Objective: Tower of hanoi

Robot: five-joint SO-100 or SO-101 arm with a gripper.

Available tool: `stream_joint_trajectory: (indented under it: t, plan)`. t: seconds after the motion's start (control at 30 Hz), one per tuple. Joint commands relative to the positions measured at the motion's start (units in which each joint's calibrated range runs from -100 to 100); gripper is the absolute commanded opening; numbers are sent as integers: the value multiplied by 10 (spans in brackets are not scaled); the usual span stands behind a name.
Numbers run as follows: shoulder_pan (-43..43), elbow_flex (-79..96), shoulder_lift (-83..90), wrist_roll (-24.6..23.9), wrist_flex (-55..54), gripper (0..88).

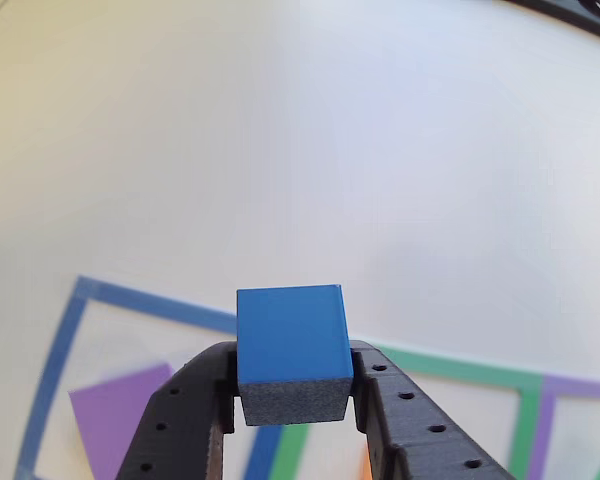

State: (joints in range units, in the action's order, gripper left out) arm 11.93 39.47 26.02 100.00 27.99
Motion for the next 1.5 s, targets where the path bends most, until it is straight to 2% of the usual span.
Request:
stream_joint_trajectory:
  t: [0.0,0.2,0.3,0.6,0.8,0.93,1.17,1.37,1.47]
  plan:
    - [-88,-130,100,0,265,1]
    - [-210,-333,128,0,557,1]
    - [-273,-390,152,0,635,0]
    - [-412,-411,213,0,679,0]
    - [-464,-391,209,0,669,0]
    - [-496,-283,236,0,599,0]
    - [-493,20,306,0,294,0]
    - [-496,194,304,0,93,0]
    - [-492,299,295,0,-60,0]
